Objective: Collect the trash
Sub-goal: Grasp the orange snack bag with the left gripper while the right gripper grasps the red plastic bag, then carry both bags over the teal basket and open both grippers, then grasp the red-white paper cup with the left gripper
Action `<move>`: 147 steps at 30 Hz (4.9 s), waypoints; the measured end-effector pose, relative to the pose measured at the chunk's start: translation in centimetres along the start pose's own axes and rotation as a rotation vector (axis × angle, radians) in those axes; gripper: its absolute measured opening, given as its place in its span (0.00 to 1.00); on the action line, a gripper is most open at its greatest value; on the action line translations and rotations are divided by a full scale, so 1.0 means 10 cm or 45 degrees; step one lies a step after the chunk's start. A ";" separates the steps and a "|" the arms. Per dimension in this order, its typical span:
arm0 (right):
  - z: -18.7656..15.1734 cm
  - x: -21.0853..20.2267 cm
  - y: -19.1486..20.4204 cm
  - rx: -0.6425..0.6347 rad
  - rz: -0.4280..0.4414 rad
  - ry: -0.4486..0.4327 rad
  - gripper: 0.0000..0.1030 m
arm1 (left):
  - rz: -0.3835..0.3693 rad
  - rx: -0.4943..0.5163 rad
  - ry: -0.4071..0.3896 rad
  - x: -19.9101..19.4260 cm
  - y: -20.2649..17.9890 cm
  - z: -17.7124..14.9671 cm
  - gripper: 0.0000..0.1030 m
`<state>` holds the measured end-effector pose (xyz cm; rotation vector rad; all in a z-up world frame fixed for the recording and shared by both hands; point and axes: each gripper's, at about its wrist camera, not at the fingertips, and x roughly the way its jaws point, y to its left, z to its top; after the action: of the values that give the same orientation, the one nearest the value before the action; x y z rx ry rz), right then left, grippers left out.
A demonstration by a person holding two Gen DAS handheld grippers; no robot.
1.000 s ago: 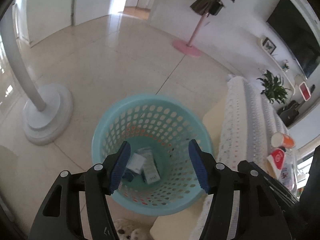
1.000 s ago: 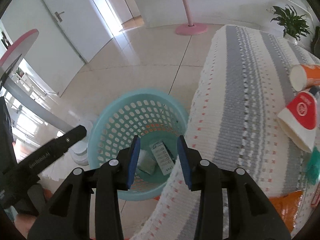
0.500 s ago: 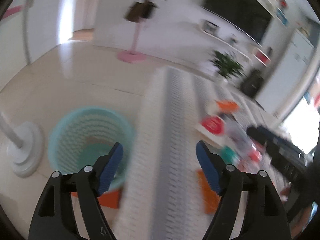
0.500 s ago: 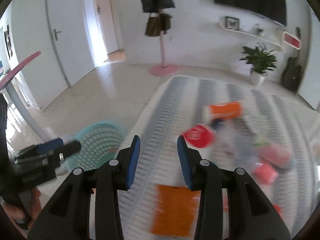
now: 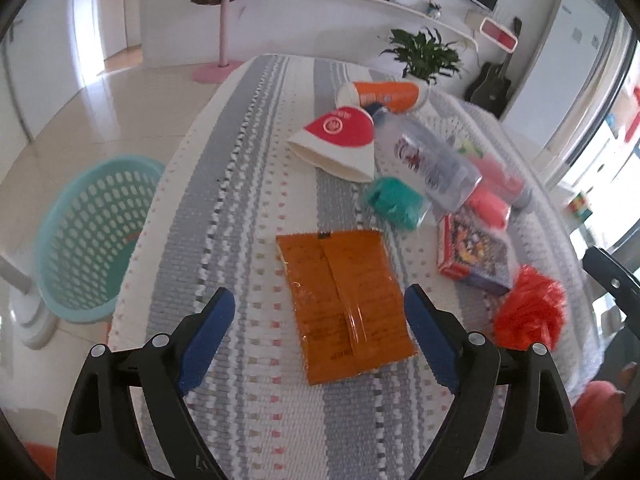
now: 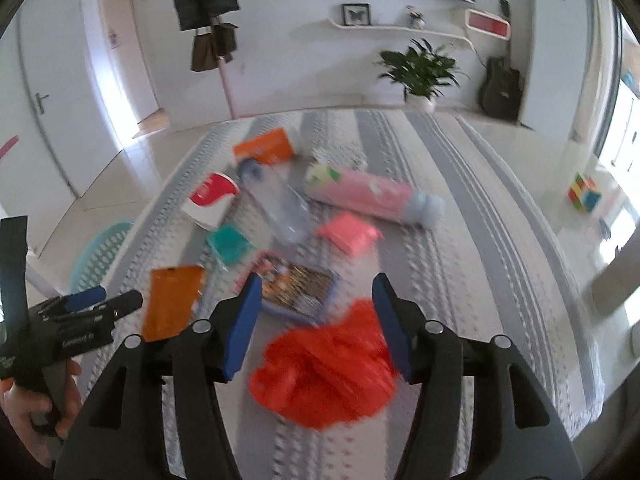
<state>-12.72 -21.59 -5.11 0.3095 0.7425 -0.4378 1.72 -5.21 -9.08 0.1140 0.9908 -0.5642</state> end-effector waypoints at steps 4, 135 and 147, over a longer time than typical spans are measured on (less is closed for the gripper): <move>-0.17 0.08 -0.16 0.043 -0.009 0.033 0.65 | 0.013 0.011 0.055 0.17 -0.09 -0.03 0.82; 0.94 0.23 1.91 -0.308 0.258 -0.127 0.56 | -0.184 -0.148 -0.365 -0.81 1.32 1.09 0.77; 1.10 0.48 0.47 -0.114 0.062 -0.084 0.56 | -0.276 0.081 -0.114 0.33 0.15 1.34 0.78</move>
<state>-0.95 -23.45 -0.31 0.2274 0.6867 -0.3656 14.02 -9.80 -4.54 0.0377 0.9038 -0.7930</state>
